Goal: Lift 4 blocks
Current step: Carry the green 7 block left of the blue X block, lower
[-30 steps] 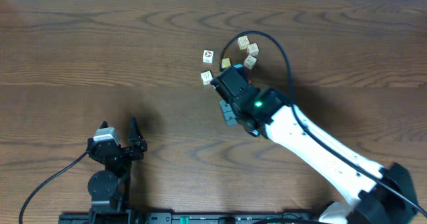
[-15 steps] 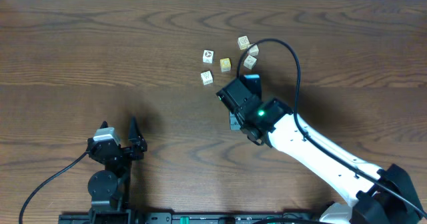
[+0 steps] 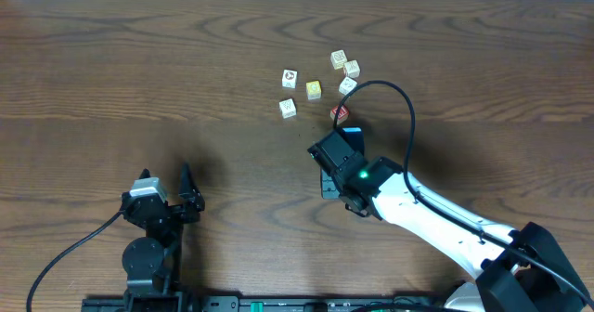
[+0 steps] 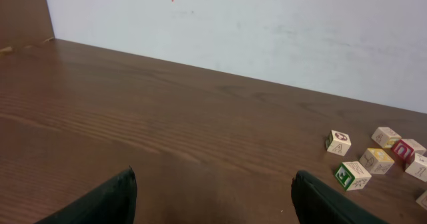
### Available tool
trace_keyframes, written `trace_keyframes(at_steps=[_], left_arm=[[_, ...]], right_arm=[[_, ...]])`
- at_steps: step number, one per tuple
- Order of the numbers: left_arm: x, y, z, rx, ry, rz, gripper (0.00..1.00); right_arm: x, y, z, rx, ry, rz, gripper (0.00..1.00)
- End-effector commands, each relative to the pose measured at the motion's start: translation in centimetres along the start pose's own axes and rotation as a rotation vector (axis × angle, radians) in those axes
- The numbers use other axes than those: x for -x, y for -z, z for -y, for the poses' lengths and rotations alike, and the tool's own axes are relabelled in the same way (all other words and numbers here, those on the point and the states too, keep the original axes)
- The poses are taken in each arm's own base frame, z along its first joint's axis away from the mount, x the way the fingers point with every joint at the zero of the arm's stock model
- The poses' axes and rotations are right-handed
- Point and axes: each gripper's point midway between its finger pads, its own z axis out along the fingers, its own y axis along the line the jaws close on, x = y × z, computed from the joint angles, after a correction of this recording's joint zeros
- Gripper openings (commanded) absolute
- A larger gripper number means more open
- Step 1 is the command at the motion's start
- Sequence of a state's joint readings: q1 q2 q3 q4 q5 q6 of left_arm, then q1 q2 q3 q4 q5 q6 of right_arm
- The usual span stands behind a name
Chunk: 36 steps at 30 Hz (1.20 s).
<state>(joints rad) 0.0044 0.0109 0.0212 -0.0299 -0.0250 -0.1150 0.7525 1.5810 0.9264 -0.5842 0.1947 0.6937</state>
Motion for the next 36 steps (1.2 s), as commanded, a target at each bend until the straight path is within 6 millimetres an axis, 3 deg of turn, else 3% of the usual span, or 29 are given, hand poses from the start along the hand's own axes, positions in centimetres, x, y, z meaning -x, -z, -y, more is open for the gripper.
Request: trace_keyframes(at_steps=[1,19,36], left_arm=[[-1.7,-0.1,-0.4,0.016,-0.003,-0.052,0.75],[-1.7,-0.1,-0.4,0.016,-0.003,-0.052,0.75],[-1.7,-0.1,-0.4,0.016,-0.003,-0.052,0.75]], right_arm=[[-0.6,-0.4,-0.1,0.008,-0.008,-0.001,0.22],[-0.5,-2.4,-0.2,0.0,-0.012,0.024,0.25],[0.1,-2.4,0.6,-0.043,-0.012,0.057,0.25]])
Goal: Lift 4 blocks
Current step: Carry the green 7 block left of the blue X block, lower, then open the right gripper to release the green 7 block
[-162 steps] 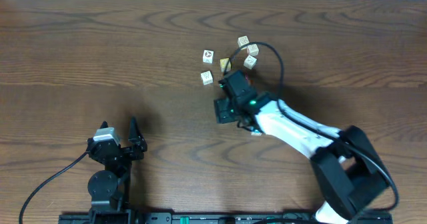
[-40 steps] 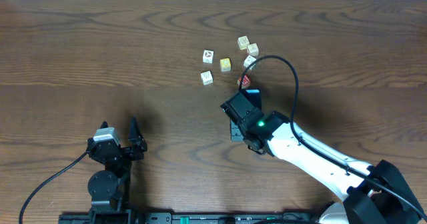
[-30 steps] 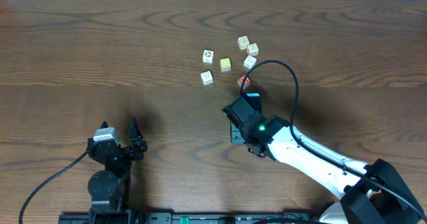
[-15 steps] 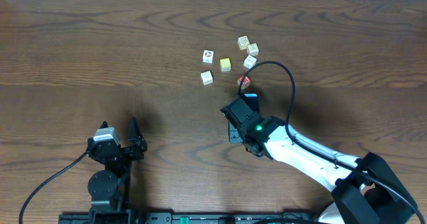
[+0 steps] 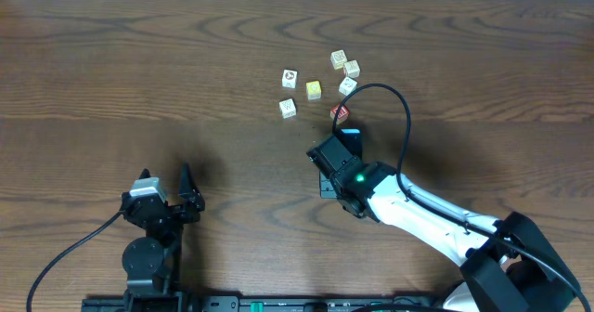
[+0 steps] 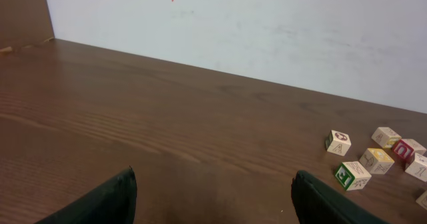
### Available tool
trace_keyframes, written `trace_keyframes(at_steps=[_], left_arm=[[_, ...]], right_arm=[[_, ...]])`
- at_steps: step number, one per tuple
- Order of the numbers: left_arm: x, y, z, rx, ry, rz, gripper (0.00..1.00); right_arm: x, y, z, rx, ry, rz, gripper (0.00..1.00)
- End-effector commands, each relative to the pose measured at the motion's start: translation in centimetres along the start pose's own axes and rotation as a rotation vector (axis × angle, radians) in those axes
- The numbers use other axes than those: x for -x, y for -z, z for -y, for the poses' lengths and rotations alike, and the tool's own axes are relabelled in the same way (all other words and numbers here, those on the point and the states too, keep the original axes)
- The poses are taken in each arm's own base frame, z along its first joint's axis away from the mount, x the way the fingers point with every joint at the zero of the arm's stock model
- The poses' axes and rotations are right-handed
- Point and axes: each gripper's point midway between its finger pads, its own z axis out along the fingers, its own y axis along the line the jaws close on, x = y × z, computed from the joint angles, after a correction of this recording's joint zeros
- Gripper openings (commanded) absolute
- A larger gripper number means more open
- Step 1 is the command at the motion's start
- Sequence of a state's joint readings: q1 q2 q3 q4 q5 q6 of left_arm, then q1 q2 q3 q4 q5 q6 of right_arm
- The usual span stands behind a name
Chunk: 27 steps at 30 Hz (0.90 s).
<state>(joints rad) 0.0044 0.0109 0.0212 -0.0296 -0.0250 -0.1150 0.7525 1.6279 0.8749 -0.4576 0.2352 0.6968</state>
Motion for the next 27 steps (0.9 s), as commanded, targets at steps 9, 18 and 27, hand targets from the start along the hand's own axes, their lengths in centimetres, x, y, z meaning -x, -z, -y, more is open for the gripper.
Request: trace_keyframes(at_steps=[9,18,27], left_arm=[[-1.7,-0.1,-0.4,0.016,-0.004,-0.053,0.75],[-1.7,-0.1,-0.4,0.016,-0.004,-0.053,0.75],[-1.7,-0.1,-0.4,0.016,-0.004,-0.053,0.75]], right_arm=[[-0.1,-0.3,0.8,-0.05,-0.001,0.018,0.25],[0.0,-0.2,1.1,-0.064,0.001,0.021,0.25],[-0.3,-0.2,2.0,-0.109,0.011,0.018,0.25]])
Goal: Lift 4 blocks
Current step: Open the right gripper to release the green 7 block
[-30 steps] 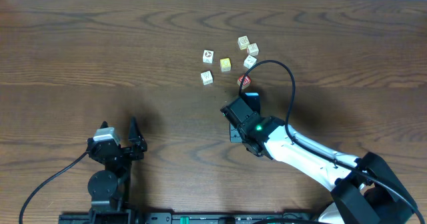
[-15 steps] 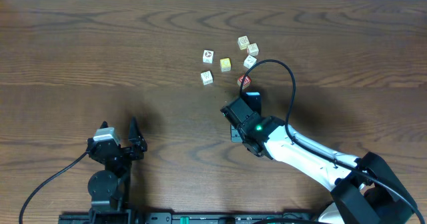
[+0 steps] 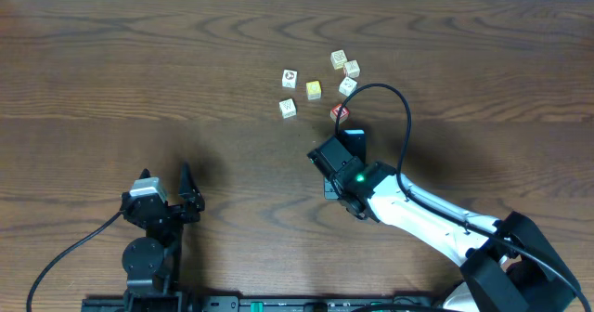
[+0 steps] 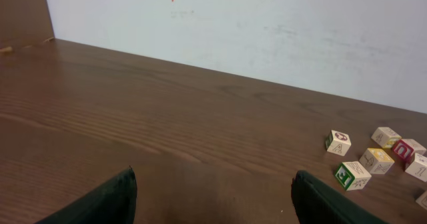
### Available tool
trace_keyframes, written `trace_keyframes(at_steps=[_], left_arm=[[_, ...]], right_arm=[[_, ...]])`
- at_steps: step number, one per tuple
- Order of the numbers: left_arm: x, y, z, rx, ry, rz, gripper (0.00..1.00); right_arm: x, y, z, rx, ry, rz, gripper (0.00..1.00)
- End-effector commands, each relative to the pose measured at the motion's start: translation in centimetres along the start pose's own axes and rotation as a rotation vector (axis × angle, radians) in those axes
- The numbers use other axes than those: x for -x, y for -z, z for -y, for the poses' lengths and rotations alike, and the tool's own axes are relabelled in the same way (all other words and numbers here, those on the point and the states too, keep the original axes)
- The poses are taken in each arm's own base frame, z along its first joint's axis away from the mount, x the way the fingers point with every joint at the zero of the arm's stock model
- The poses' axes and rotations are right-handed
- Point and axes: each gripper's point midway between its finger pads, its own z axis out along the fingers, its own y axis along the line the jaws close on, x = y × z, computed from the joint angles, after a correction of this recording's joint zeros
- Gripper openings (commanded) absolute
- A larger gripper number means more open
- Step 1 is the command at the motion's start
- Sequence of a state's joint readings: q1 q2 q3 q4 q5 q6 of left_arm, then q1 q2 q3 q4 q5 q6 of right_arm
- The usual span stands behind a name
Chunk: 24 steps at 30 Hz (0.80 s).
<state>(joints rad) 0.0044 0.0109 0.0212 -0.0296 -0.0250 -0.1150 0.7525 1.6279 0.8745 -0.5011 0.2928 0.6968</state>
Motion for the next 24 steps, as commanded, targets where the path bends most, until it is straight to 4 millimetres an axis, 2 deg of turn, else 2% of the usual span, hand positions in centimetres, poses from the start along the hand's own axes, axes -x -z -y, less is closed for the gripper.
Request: trace_keyframes(at_steps=[1,9,15,24], left_arm=[[-1.7,-0.1,-0.4,0.016,-0.004,-0.053,0.75],[-1.7,-0.1,-0.4,0.016,-0.004,-0.053,0.75],[-1.7,-0.1,-0.4,0.016,-0.004,-0.053,0.75],[-1.7,-0.1,-0.4,0.016,-0.004,-0.053,0.75]], right_arm=[[-0.1,-0.2,0.6,-0.041,0.0,0.014,0.25],[-0.2,-0.3,0.3,-0.025,-0.002,0.007,0.27],[-1.2,-0.1,-2.2,0.108,-0.01,-0.062,0.26],[-0.8,-0.2,-2.4,0.115,-0.014,-0.045,0.3]])
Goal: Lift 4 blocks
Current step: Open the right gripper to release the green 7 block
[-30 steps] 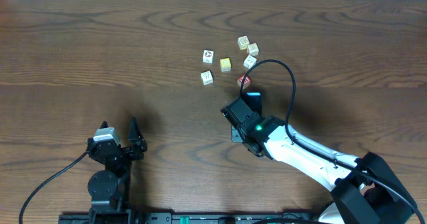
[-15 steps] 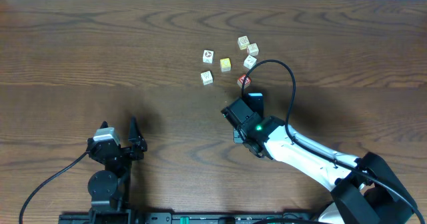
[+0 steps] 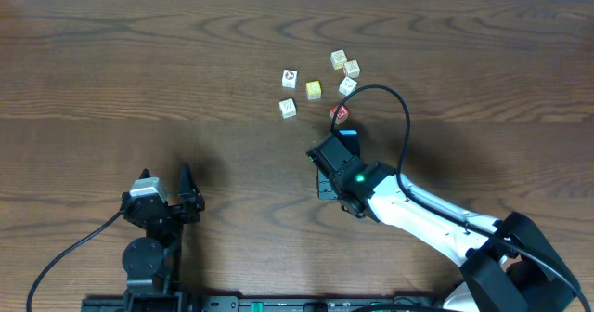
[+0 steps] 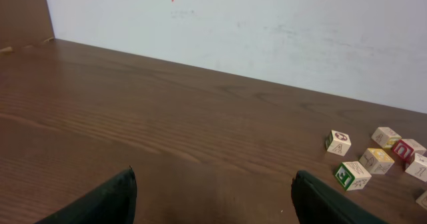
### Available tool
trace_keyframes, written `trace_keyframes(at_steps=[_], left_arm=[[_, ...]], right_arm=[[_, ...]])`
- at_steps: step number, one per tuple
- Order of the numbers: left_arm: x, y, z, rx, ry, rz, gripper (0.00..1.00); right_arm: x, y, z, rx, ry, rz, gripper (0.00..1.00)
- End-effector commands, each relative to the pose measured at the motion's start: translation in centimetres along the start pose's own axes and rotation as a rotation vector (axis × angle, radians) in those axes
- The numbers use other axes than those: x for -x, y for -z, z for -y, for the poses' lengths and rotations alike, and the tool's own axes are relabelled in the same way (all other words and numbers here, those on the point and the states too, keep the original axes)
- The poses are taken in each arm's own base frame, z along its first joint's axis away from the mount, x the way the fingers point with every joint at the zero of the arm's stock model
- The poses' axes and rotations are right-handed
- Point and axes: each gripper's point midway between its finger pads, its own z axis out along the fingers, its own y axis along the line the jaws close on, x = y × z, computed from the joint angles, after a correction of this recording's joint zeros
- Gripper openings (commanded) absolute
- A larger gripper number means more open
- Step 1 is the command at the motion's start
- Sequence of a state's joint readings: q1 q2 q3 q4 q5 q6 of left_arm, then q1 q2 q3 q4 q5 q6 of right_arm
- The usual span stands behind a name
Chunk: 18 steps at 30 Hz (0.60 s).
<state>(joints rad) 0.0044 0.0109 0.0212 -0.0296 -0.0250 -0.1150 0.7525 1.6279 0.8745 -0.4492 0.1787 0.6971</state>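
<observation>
Several small letter blocks lie in a loose cluster at the table's far middle: a white one [image 3: 290, 77], a yellow one [image 3: 314, 90], a green-faced one [image 3: 288, 109], pale ones [image 3: 338, 59] [image 3: 352, 68] [image 3: 347, 85] and a red one [image 3: 340, 113]. My right gripper [image 3: 341, 136] hangs just short of the red block, its fingers hidden under the wrist housing. My left gripper [image 4: 213, 204] rests open at the near left, far from the blocks, with nothing between its fingers. In the left wrist view the green-faced block [image 4: 351, 175] and the yellow block [image 4: 377, 161] sit at the far right.
The brown wooden table [image 3: 139, 80] runs back to a white wall [image 4: 267, 31]. A black cable [image 3: 399, 103] loops from the right arm over the table beside the blocks. The left arm's base [image 3: 147, 252] stands at the near edge.
My right gripper has shifted very slightly to the left by the red block. The blocks and the left arm have not moved.
At every earlier moment my right gripper hovered just short of the red block, shifting only a little from side to side. All blocks stayed where they lay. My left gripper stayed open at the near left throughout.
</observation>
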Motion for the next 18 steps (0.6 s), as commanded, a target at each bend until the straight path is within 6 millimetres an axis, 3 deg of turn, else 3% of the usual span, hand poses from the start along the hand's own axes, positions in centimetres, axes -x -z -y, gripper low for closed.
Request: trace_keyframes(at_steps=[1,14,18], left_arm=[[-1.7,-0.1,-0.4,0.016,-0.004,-0.053,0.75],[-1.7,-0.1,-0.4,0.016,-0.004,-0.053,0.75],[-1.7,-0.1,-0.4,0.016,-0.003,-0.052,0.75]], right_arm=[[-0.4,-0.5,-0.1,-0.005,-0.002,-0.008,0.3],[-3.0,-4.6,1.1,-0.086,0.02,-0.101,0.25],[-2.9,-4.7,1.0,-0.082,0.019,-0.095,0.33]])
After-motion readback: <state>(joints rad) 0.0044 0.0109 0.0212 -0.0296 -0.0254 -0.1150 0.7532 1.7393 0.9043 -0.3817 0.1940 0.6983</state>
